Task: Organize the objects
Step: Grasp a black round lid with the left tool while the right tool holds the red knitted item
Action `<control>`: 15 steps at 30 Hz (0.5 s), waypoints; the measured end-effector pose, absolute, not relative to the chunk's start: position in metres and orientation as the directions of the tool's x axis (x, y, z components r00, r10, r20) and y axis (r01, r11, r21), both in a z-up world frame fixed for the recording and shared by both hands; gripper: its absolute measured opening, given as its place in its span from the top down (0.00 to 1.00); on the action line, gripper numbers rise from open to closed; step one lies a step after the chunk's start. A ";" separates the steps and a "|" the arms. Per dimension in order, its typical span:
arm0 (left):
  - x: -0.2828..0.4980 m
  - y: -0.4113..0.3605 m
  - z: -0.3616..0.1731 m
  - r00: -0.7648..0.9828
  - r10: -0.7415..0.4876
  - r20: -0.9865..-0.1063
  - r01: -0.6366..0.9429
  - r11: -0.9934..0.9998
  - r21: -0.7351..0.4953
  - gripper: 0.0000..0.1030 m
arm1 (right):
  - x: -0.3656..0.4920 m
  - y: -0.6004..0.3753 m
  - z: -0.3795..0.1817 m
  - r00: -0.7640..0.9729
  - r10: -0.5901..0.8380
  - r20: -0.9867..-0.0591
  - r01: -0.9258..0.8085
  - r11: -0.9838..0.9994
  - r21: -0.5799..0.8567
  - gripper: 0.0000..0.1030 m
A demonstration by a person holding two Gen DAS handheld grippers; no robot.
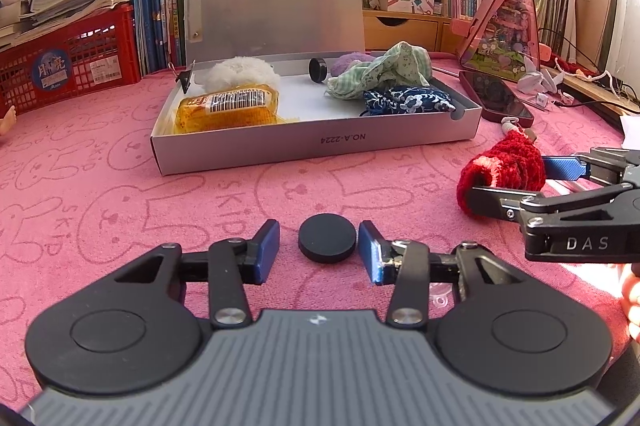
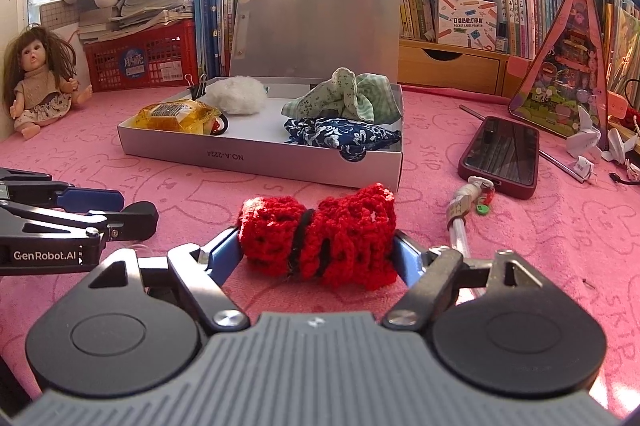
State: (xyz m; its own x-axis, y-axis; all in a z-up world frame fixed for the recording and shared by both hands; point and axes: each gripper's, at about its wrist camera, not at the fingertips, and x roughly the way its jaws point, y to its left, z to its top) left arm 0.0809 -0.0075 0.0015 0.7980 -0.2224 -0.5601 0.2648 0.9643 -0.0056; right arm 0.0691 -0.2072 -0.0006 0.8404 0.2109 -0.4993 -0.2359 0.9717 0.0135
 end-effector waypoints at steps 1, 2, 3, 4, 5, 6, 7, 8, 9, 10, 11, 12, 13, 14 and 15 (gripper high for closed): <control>0.081 -0.008 0.002 0.798 -0.223 -0.560 0.265 0.964 -0.006 0.58 | 0.068 -0.206 -0.001 0.842 0.212 -0.497 -0.239 0.971 0.010 0.24; 0.082 -0.009 0.002 0.798 -0.224 -0.559 0.264 0.964 -0.009 0.59 | 0.068 -0.206 -0.001 0.843 0.213 -0.493 -0.241 0.970 0.007 0.27; 0.082 -0.009 0.002 0.799 -0.225 -0.557 0.261 0.965 -0.015 0.63 | 0.067 -0.206 0.000 0.845 0.214 -0.490 -0.243 0.970 0.005 0.29; 0.082 -0.009 0.002 0.800 -0.227 -0.555 0.258 0.966 -0.023 0.64 | 0.066 -0.206 0.000 0.846 0.217 -0.488 -0.247 0.969 0.004 0.31; 0.082 -0.008 0.002 0.801 -0.229 -0.553 0.257 0.966 -0.029 0.64 | 0.066 -0.206 0.000 0.846 0.219 -0.486 -0.248 0.969 0.004 0.33; 0.083 -0.008 0.002 0.802 -0.233 -0.551 0.257 0.966 -0.034 0.64 | 0.066 -0.206 0.000 0.846 0.223 -0.485 -0.252 0.968 0.005 0.34; 0.083 -0.008 0.002 0.802 -0.237 -0.549 0.258 0.965 -0.039 0.64 | 0.066 -0.206 0.000 0.844 0.226 -0.487 -0.255 0.967 0.006 0.36; 0.083 -0.009 0.002 0.801 -0.240 -0.549 0.261 0.964 -0.041 0.64 | 0.066 -0.206 0.001 0.843 0.228 -0.488 -0.256 0.967 0.011 0.37; 0.083 -0.009 0.003 0.800 -0.242 -0.549 0.265 0.963 -0.039 0.64 | 0.066 -0.207 0.001 0.841 0.231 -0.489 -0.255 0.967 0.019 0.38; 0.083 -0.010 0.004 0.801 -0.242 -0.547 0.268 0.963 -0.034 0.64 | 0.067 -0.208 0.002 0.838 0.236 -0.492 -0.254 0.967 0.030 0.38; 0.083 -0.010 0.005 0.804 -0.242 -0.543 0.269 0.963 -0.030 0.64 | 0.067 -0.209 0.003 0.837 0.237 -0.494 -0.251 0.967 0.038 0.39; 0.083 -0.010 0.007 0.807 -0.243 -0.539 0.270 0.962 -0.029 0.64 | 0.067 -0.209 0.004 0.836 0.238 -0.494 -0.248 0.968 0.045 0.39; 0.083 -0.010 0.009 0.809 -0.244 -0.535 0.271 0.962 -0.029 0.64 | 0.067 -0.209 0.006 0.836 0.238 -0.495 -0.246 0.968 0.051 0.39; 0.083 -0.009 0.012 0.813 -0.246 -0.528 0.273 0.962 -0.029 0.64 | 0.067 -0.209 0.007 0.837 0.238 -0.493 -0.245 0.968 0.052 0.39; 0.082 -0.009 0.015 0.819 -0.247 -0.518 0.273 0.962 -0.026 0.64 | 0.067 -0.208 0.009 0.839 0.238 -0.490 -0.245 0.968 0.050 0.39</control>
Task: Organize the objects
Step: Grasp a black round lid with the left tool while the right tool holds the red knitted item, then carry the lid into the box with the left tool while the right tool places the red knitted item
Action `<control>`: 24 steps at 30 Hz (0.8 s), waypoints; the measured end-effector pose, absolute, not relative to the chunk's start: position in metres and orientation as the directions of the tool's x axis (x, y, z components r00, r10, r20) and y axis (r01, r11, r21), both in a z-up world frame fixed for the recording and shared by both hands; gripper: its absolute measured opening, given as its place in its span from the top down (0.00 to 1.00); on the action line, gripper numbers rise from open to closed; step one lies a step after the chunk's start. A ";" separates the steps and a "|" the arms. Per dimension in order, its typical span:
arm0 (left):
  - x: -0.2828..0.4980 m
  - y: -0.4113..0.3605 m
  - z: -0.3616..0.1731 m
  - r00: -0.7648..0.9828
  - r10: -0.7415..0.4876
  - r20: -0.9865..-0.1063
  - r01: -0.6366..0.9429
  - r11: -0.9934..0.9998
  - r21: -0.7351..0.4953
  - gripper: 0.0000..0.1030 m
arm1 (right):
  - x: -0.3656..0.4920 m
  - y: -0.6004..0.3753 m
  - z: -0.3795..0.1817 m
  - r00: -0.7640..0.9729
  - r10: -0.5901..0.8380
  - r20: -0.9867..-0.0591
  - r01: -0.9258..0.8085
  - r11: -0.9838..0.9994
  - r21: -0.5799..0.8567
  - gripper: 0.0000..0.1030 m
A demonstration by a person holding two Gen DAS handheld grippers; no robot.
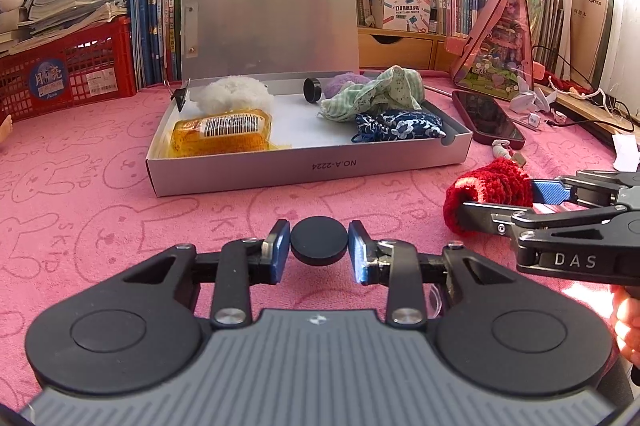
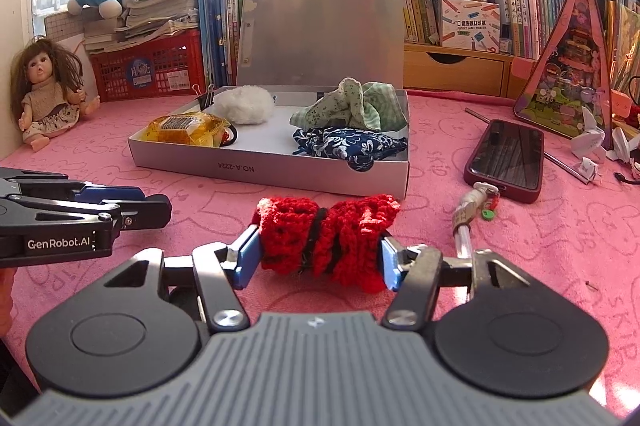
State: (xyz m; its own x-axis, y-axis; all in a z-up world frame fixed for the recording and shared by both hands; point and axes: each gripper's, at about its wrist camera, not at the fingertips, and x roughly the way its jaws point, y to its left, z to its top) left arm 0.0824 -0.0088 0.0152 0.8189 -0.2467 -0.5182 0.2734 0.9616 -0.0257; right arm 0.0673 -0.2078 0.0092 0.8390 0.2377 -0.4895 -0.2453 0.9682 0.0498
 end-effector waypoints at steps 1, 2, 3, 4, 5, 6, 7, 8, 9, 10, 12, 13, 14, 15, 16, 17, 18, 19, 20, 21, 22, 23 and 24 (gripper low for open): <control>0.082 -0.009 0.018 0.824 -0.246 -0.510 0.274 0.962 -0.021 0.64 | 0.067 -0.207 0.011 0.842 0.236 -0.485 -0.245 0.968 0.046 0.39; 0.083 -0.009 0.021 0.829 -0.245 -0.502 0.274 0.961 -0.015 0.64 | 0.068 -0.206 0.014 0.845 0.233 -0.481 -0.243 0.969 0.043 0.39; 0.083 -0.009 0.025 0.835 -0.242 -0.493 0.274 0.962 -0.008 0.64 | 0.069 -0.205 0.016 0.847 0.230 -0.480 -0.240 0.970 0.043 0.39; 0.085 -0.008 0.027 0.840 -0.239 -0.487 0.272 0.962 -0.003 0.64 | 0.071 -0.205 0.019 0.846 0.230 -0.481 -0.238 0.970 0.046 0.39; 0.086 -0.008 0.030 0.845 -0.234 -0.481 0.267 0.964 0.000 0.64 | 0.073 -0.205 0.021 0.845 0.231 -0.482 -0.236 0.970 0.052 0.39; 0.089 -0.007 0.032 0.849 -0.228 -0.477 0.259 0.966 -0.001 0.64 | 0.075 -0.205 0.023 0.845 0.231 -0.483 -0.232 0.971 0.059 0.39; 0.091 -0.006 0.034 0.851 -0.225 -0.474 0.252 0.968 -0.005 0.64 | 0.078 -0.204 0.024 0.844 0.230 -0.484 -0.227 0.972 0.066 0.39; 0.095 -0.005 0.035 0.853 -0.223 -0.472 0.245 0.969 -0.015 0.64 | 0.081 -0.204 0.026 0.844 0.225 -0.487 -0.218 0.973 0.072 0.39; 0.098 -0.004 0.037 0.854 -0.221 -0.471 0.237 0.971 -0.026 0.64 | 0.084 -0.204 0.027 0.845 0.218 -0.489 -0.208 0.975 0.076 0.39; 0.101 -0.004 0.038 0.855 -0.219 -0.470 0.231 0.972 -0.033 0.64 | 0.087 -0.204 0.028 0.844 0.213 -0.492 -0.200 0.977 0.080 0.39; 0.107 -0.004 0.042 0.863 -0.210 -0.459 0.222 0.975 -0.030 0.64 | 0.093 -0.204 0.030 0.841 0.208 -0.499 -0.190 0.978 0.088 0.39; 0.109 -0.004 0.043 0.867 -0.206 -0.453 0.220 0.975 -0.022 0.64 | 0.095 -0.204 0.031 0.840 0.206 -0.501 -0.186 0.978 0.089 0.39; 0.111 -0.004 0.044 0.871 -0.201 -0.448 0.218 0.976 -0.016 0.64 | 0.098 -0.204 0.032 0.840 0.201 -0.504 -0.182 0.979 0.088 0.39; 0.114 -0.004 0.046 0.874 -0.199 -0.443 0.217 0.976 -0.011 0.64 | 0.100 -0.204 0.032 0.839 0.195 -0.508 -0.176 0.981 0.085 0.39; 0.117 -0.004 0.046 0.876 -0.196 -0.440 0.215 0.977 -0.008 0.64 | 0.103 -0.204 0.033 0.838 0.189 -0.512 -0.170 0.982 0.086 0.39; 0.120 -0.004 0.047 0.878 -0.192 -0.438 0.212 0.977 -0.004 0.64 | 0.107 -0.204 0.034 0.834 0.185 -0.519 -0.162 0.983 0.091 0.39; 0.123 -0.003 0.047 0.881 -0.186 -0.436 0.206 0.979 -0.001 0.64 | 0.111 -0.205 0.035 0.830 0.185 -0.526 -0.155 0.983 0.100 0.39; 0.127 -0.002 0.048 0.882 -0.179 -0.435 0.199 0.980 0.000 0.64 | 0.115 -0.206 0.036 0.827 0.183 -0.532 -0.148 0.983 0.108 0.39; 0.131 0.000 0.048 0.884 -0.175 -0.434 0.193 0.981 -0.002 0.64 | 0.119 -0.206 0.037 0.824 0.181 -0.536 -0.140 0.983 0.116 0.39; 0.135 0.001 0.047 0.885 -0.169 -0.435 0.184 0.983 -0.007 0.64 | 0.124 -0.207 0.037 0.822 0.179 -0.541 -0.131 0.983 0.126 0.39; 0.138 0.002 0.047 0.884 -0.165 -0.437 0.178 0.984 -0.009 0.64 | 0.128 -0.208 0.038 0.819 0.178 -0.545 -0.124 0.983 0.136 0.39; 0.142 0.004 0.046 0.885 -0.158 -0.439 0.170 0.985 -0.012 0.64 | 0.132 -0.208 0.039 0.819 0.178 -0.546 -0.118 0.983 0.144 0.39; 0.146 0.005 0.045 0.884 -0.152 -0.442 0.164 0.986 -0.011 0.64 | 0.136 -0.208 0.040 0.819 0.178 -0.546 -0.114 0.982 0.150 0.39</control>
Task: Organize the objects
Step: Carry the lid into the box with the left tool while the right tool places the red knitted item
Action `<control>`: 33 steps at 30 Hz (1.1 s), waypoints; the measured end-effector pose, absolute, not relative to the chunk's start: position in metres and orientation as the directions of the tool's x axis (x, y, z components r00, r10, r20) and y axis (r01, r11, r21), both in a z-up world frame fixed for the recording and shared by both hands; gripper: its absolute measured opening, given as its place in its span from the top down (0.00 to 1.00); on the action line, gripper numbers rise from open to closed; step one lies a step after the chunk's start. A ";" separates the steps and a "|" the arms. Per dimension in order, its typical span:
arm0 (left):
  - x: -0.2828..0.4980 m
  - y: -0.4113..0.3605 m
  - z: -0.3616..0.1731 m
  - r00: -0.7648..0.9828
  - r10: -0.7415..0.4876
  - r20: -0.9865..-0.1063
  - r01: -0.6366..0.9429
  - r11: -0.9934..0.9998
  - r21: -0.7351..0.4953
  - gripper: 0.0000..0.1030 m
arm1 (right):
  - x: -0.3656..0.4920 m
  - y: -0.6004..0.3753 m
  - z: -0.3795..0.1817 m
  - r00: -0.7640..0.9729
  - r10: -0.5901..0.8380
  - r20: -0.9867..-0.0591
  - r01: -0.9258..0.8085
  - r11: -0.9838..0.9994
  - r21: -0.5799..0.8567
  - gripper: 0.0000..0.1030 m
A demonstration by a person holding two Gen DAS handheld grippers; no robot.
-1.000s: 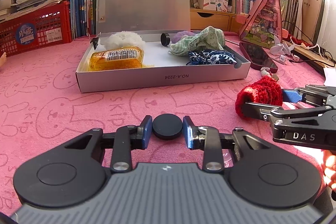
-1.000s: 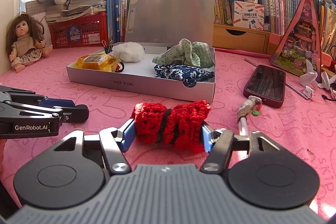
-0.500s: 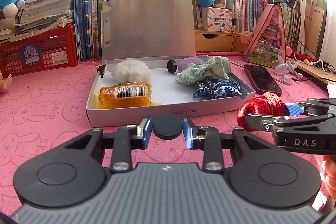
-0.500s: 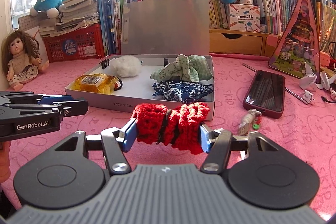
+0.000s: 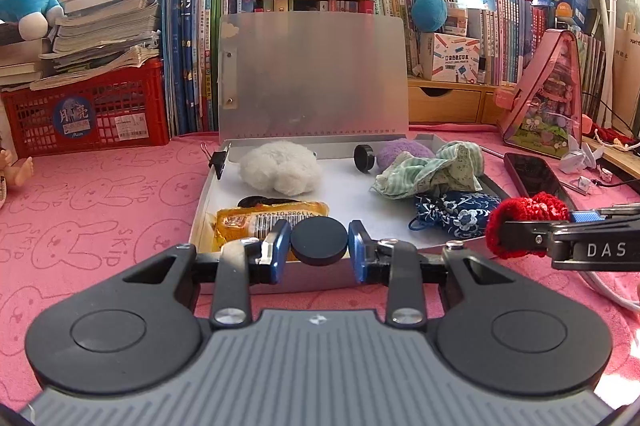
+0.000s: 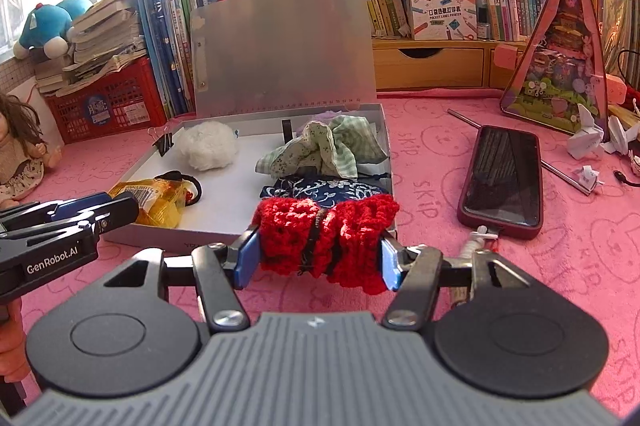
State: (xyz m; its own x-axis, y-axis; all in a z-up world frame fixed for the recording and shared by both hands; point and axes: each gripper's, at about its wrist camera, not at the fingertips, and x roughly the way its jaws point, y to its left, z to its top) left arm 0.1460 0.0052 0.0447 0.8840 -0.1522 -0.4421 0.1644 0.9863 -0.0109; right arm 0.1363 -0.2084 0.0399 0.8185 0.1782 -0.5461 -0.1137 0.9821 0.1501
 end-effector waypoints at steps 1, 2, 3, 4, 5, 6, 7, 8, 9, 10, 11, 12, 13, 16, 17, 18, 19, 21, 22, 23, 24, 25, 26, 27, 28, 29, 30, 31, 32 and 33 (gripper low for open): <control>0.150 0.006 0.043 0.883 -0.145 -0.446 0.158 0.987 -0.009 0.64 | 0.140 -0.208 0.041 0.817 0.179 -0.548 -0.111 0.982 0.154 0.39; 0.154 0.007 0.042 0.881 -0.139 -0.452 0.153 0.988 -0.007 0.64 | 0.144 -0.207 0.041 0.815 0.179 -0.551 -0.109 0.982 0.157 0.39; 0.160 0.009 0.040 0.877 -0.134 -0.461 0.148 0.989 -0.006 0.64 | 0.148 -0.206 0.041 0.813 0.179 -0.554 -0.110 0.982 0.157 0.39; 0.166 0.010 0.037 0.873 -0.128 -0.471 0.141 0.990 -0.007 0.64 | 0.151 -0.204 0.042 0.813 0.177 -0.555 -0.112 0.982 0.149 0.39; 0.170 0.012 0.035 0.870 -0.124 -0.477 0.135 0.991 -0.011 0.64 | 0.154 -0.202 0.042 0.813 0.172 -0.556 -0.113 0.984 0.140 0.39; 0.174 0.013 0.034 0.869 -0.125 -0.478 0.132 0.991 -0.020 0.64 | 0.157 -0.200 0.043 0.813 0.168 -0.558 -0.113 0.985 0.132 0.39; 0.178 0.014 0.032 0.868 -0.119 -0.483 0.126 0.992 -0.018 0.64 | 0.160 -0.198 0.043 0.811 0.167 -0.561 -0.114 0.985 0.127 0.39; 0.181 0.014 0.031 0.866 -0.115 -0.486 0.123 0.992 -0.015 0.64 | 0.162 -0.197 0.044 0.809 0.166 -0.563 -0.115 0.985 0.125 0.39; 0.184 0.014 0.030 0.866 -0.112 -0.488 0.122 0.992 -0.013 0.64 | 0.165 -0.197 0.043 0.807 0.166 -0.567 -0.115 0.986 0.124 0.39; 0.188 0.014 0.028 0.864 -0.107 -0.493 0.118 0.993 -0.008 0.64 | 0.168 -0.196 0.043 0.804 0.167 -0.570 -0.115 0.985 0.126 0.39; 0.191 0.014 0.027 0.862 -0.104 -0.497 0.116 0.993 -0.007 0.64 | 0.171 -0.196 0.042 0.801 0.170 -0.574 -0.114 0.985 0.132 0.40; 0.193 0.015 0.026 0.860 -0.102 -0.500 0.113 0.994 -0.008 0.64 | 0.175 -0.196 0.041 0.798 0.174 -0.577 -0.113 0.984 0.140 0.40; 0.196 0.014 0.025 0.858 -0.100 -0.503 0.111 0.994 -0.009 0.64 | 0.178 -0.197 0.041 0.795 0.179 -0.580 -0.112 0.982 0.150 0.40; 0.202 0.014 0.022 0.853 -0.092 -0.514 0.102 0.995 -0.008 0.64 | 0.187 -0.198 0.037 0.783 0.195 -0.591 -0.106 0.978 0.182 0.41; 0.204 0.015 0.021 0.852 -0.089 -0.517 0.099 0.995 -0.007 0.64 | 0.190 -0.198 0.036 0.781 0.197 -0.593 -0.106 0.977 0.186 0.42; 0.206 0.015 0.020 0.850 -0.085 -0.520 0.095 0.995 -0.007 0.64 | 0.193 -0.197 0.034 0.778 0.199 -0.596 -0.104 0.976 0.191 0.42; 0.210 0.016 0.018 0.846 -0.080 -0.527 0.088 0.996 -0.011 0.64 | 0.196 -0.197 0.033 0.777 0.201 -0.597 -0.104 0.976 0.193 0.42; 0.216 0.020 0.015 0.837 -0.075 -0.542 0.074 0.997 -0.024 0.64 | 0.202 -0.198 0.030 0.774 0.209 -0.597 -0.106 0.973 0.204 0.42; 0.218 0.021 0.014 0.834 -0.073 -0.547 0.068 0.997 -0.030 0.64 | 0.205 -0.198 0.029 0.773 0.216 -0.596 -0.106 0.971 0.214 0.42; 0.219 0.022 0.014 0.834 -0.075 -0.546 0.066 0.997 -0.037 0.64 | 0.208 -0.199 0.029 0.773 0.224 -0.593 -0.108 0.968 0.225 0.42; 0.220 0.023 0.014 0.834 -0.072 -0.546 0.063 0.997 -0.035 0.64 | 0.211 -0.200 0.029 0.774 0.229 -0.590 -0.109 0.967 0.232 0.42; 0.222 0.023 0.014 0.835 -0.067 -0.547 0.060 0.998 -0.030 0.64 | 0.215 -0.201 0.029 0.776 0.230 -0.587 -0.108 0.966 0.235 0.42; 0.224 0.023 0.014 0.835 -0.060 -0.546 0.056 0.998 -0.024 0.64 | 0.219 -0.201 0.029 0.778 0.229 -0.586 -0.107 0.966 0.237 0.42; 0.226 0.024 0.014 0.835 -0.058 -0.547 0.055 0.998 -0.022 0.64 | 0.224 -0.202 0.030 0.777 0.230 -0.586 -0.103 0.965 0.242 0.42; 0.228 0.024 0.014 0.835 -0.055 -0.547 0.052 0.998 -0.022 0.64 | 0.229 -0.203 0.029 0.777 0.231 -0.585 -0.100 0.964 0.248 0.43; 0.230 0.025 0.014 0.835 -0.050 -0.548 0.047 0.999 -0.021 0.64 | 0.232 -0.204 0.029 0.777 0.231 -0.585 -0.097 0.963 0.252 0.43; 0.233 0.026 0.015 0.835 -0.046 -0.549 0.041 0.999 -0.021 0.64 | 0.237 -0.206 0.028 0.777 0.232 -0.585 -0.092 0.961 0.259 0.43; 0.235 0.027 0.015 0.834 -0.043 -0.550 0.036 0.999 -0.023 0.64 | 0.241 -0.207 0.028 0.778 0.232 -0.584 -0.089 0.961 0.264 0.43; 0.238 0.028 0.015 0.833 -0.041 -0.552 0.032 0.999 -0.026 0.64 | 0.245 -0.208 0.027 0.778 0.234 -0.584 -0.087 0.959 0.268 0.43; 0.242 0.028 0.016 0.831 -0.039 -0.554 0.029 0.999 -0.027 0.64 | 0.248 -0.208 0.026 0.778 0.235 -0.583 -0.086 0.958 0.272 0.43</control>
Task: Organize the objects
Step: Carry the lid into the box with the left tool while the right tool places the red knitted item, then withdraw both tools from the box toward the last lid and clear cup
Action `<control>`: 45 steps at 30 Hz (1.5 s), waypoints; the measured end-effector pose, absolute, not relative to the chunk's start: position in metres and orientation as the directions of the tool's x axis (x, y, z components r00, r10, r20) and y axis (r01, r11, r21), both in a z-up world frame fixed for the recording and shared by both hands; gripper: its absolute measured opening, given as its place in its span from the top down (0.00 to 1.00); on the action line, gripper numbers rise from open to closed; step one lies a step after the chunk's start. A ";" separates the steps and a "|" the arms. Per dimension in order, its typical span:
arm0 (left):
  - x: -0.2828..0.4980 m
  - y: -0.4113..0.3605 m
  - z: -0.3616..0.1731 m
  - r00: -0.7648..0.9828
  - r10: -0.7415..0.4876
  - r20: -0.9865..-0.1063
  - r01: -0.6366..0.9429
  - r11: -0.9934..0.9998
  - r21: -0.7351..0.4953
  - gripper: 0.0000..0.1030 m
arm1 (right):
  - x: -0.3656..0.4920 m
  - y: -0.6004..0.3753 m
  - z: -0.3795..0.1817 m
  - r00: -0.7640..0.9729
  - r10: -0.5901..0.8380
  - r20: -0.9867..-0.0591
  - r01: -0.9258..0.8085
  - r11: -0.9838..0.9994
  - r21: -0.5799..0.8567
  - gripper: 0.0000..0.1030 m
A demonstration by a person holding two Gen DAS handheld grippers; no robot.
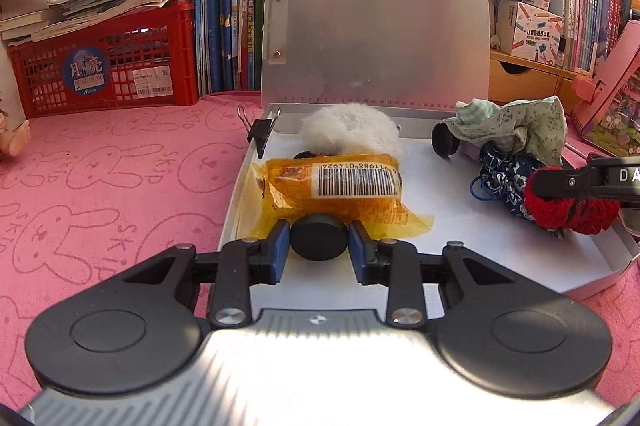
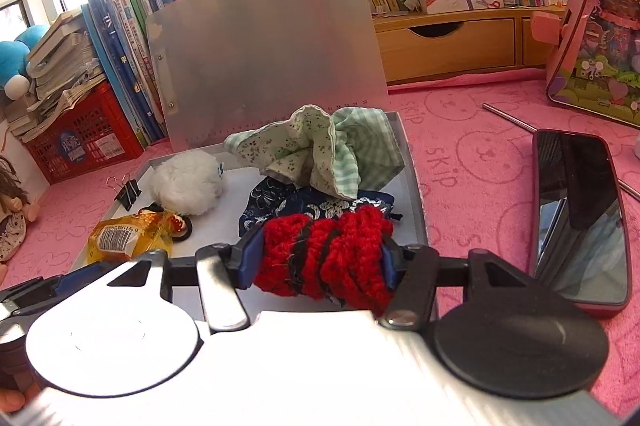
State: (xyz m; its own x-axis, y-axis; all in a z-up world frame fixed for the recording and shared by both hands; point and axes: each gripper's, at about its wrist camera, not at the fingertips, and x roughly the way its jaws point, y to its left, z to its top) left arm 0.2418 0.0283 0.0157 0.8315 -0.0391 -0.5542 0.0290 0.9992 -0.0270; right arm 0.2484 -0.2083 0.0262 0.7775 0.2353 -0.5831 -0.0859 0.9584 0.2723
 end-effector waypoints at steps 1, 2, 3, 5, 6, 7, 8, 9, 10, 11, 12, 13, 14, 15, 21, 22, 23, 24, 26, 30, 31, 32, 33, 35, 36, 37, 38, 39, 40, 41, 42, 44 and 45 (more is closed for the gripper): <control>0.245 0.029 0.016 0.830 -0.036 -0.556 0.027 0.999 -0.025 0.64 | 0.253 -0.209 0.026 0.778 0.235 -0.583 -0.086 0.958 0.272 0.43; 0.248 0.029 0.017 0.829 -0.031 -0.558 0.024 0.999 -0.021 0.64 | 0.256 -0.209 0.026 0.780 0.233 -0.581 -0.085 0.959 0.270 0.43; 0.252 0.029 0.017 0.828 -0.026 -0.560 0.019 1.000 -0.018 0.64 | 0.260 -0.209 0.026 0.783 0.228 -0.578 -0.083 0.960 0.267 0.43; 0.258 0.028 0.017 0.827 -0.018 -0.561 0.011 1.000 -0.015 0.64 | 0.264 -0.210 0.026 0.793 0.226 -0.565 -0.081 0.959 0.270 0.43; 0.260 0.028 0.017 0.827 -0.014 -0.561 0.007 1.000 -0.015 0.64 | 0.266 -0.211 0.026 0.799 0.222 -0.558 -0.078 0.959 0.271 0.43; 0.262 0.028 0.017 0.827 -0.012 -0.561 0.004 1.000 -0.014 0.64 | 0.268 -0.212 0.026 0.806 0.219 -0.550 -0.075 0.959 0.272 0.43; 0.264 0.028 0.017 0.828 -0.009 -0.561 0.001 1.000 -0.014 0.64 | 0.269 -0.212 0.026 0.809 0.214 -0.547 -0.072 0.960 0.270 0.43; 0.266 0.028 0.016 0.828 -0.006 -0.560 -0.002 1.000 -0.014 0.64 | 0.270 -0.213 0.024 0.810 0.210 -0.547 -0.069 0.961 0.267 0.43; 0.266 0.028 0.016 0.828 -0.004 -0.560 -0.004 1.000 -0.013 0.64 | 0.271 -0.212 0.023 0.809 0.209 -0.549 -0.069 0.962 0.266 0.43; 0.266 0.027 0.016 0.829 -0.002 -0.560 -0.005 1.000 -0.011 0.64 | 0.271 -0.212 0.022 0.808 0.210 -0.551 -0.069 0.962 0.265 0.43; 0.266 0.026 0.016 0.829 0.000 -0.559 -0.003 1.000 -0.004 0.64 | 0.270 -0.212 0.020 0.807 0.212 -0.551 -0.072 0.962 0.264 0.43; 0.265 0.026 0.015 0.831 0.001 -0.557 0.001 1.000 0.003 0.64 | 0.268 -0.211 0.019 0.807 0.213 -0.552 -0.078 0.963 0.257 0.42; 0.264 0.025 0.015 0.832 0.000 -0.555 0.005 1.000 0.007 0.64 | 0.266 -0.210 0.017 0.806 0.213 -0.553 -0.083 0.965 0.250 0.42; 0.263 0.025 0.015 0.832 0.000 -0.555 0.007 1.000 0.010 0.64 | 0.265 -0.210 0.016 0.805 0.213 -0.554 -0.088 0.966 0.245 0.42; 0.261 0.027 0.014 0.821 -0.002 -0.571 0.005 1.000 0.003 0.63 | 0.256 -0.199 0.012 0.803 0.188 -0.566 -0.111 0.980 0.167 0.35; 0.261 0.027 0.014 0.818 0.000 -0.575 0.003 1.000 0.004 0.63 | 0.254 -0.196 0.013 0.802 0.183 -0.569 -0.117 0.982 0.151 0.28; 0.260 0.028 0.014 0.817 0.001 -0.577 0.001 1.000 0.004 0.62 | 0.252 -0.194 0.014 0.803 0.180 -0.569 -0.123 0.983 0.137 0.25; 0.259 0.028 0.015 0.816 0.006 -0.579 -0.003 1.000 0.005 0.57 | 0.250 -0.192 0.014 0.802 0.179 -0.570 -0.131 0.983 0.125 0.25; 0.255 0.029 0.017 0.820 0.002 -0.573 -0.001 1.000 0.003 0.47 | 0.245 -0.191 0.017 0.800 0.195 -0.568 -0.155 0.981 0.117 0.24; 0.244 0.027 0.026 0.837 -0.014 -0.547 0.028 0.999 0.017 0.36 | 0.233 -0.195 0.025 0.801 0.220 -0.557 -0.182 0.976 0.123 0.18; 0.242 0.026 0.028 0.839 -0.011 -0.543 0.031 0.999 0.028 0.35 | 0.231 -0.197 0.028 0.801 0.228 -0.553 -0.188 0.974 0.129 0.16; 0.239 0.025 0.029 0.841 -0.009 -0.540 0.034 0.999 0.036 0.35 | 0.228 -0.198 0.030 0.803 0.232 -0.549 -0.191 0.973 0.132 0.16; 0.236 0.024 0.031 0.843 -0.010 -0.537 0.038 0.998 0.041 0.35 | 0.224 -0.200 0.033 0.806 0.234 -0.543 -0.193 0.972 0.134 0.16; 0.229 0.024 0.034 0.847 -0.019 -0.531 0.048 0.998 0.041 0.34 | 0.218 -0.202 0.038 0.810 0.243 -0.533 -0.201 0.970 0.137 0.15; 0.224 0.024 0.036 0.849 -0.027 -0.527 0.055 0.998 0.038 0.34 | 0.213 -0.203 0.042 0.813 0.251 -0.526 -0.208 0.968 0.140 0.15; 0.221 0.023 0.037 0.851 -0.034 -0.524 0.062 0.997 0.036 0.34 | 0.209 -0.204 0.044 0.814 0.257 -0.520 -0.214 0.966 0.143 0.15; 0.216 0.023 0.039 0.852 -0.043 -0.521 0.071 0.997 0.034 0.34 | 0.204 -0.205 0.047 0.816 0.266 -0.514 -0.223 0.964 0.145 0.15; 0.210 0.023 0.040 0.853 -0.055 -0.518 0.083 0.996 0.032 0.33 | 0.198 -0.206 0.050 0.817 0.275 -0.506 -0.233 0.962 0.145 0.14; 0.205 0.022 0.041 0.855 -0.062 -0.515 0.091 0.995 0.031 0.33 | 0.193 -0.207 0.052 0.820 0.280 -0.500 -0.241 0.960 0.143 0.14; 0.200 0.022 0.042 0.856 -0.070 -0.513 0.098 0.995 0.029 0.33 | 0.188 -0.208 0.053 0.821 0.286 -0.495 -0.249 0.958 0.141 0.14; 0.194 0.021 0.043 0.857 -0.081 -0.510 0.110 0.994 0.026 0.33 | 0.181 -0.208 0.055 0.821 0.293 -0.490 -0.259 0.956 0.137 0.14; 0.183 0.020 0.045 0.855 -0.101 -0.509 0.131 0.991 0.023 0.32 | 0.169 -0.208 0.056 0.822 0.302 -0.482 -0.275 0.953 0.126 0.13; 0.176 0.019 0.046 0.854 -0.111 -0.509 0.141 0.990 0.022 0.32 | 0.163 -0.207 0.056 0.823 0.304 -0.479 -0.283 0.952 0.118 0.13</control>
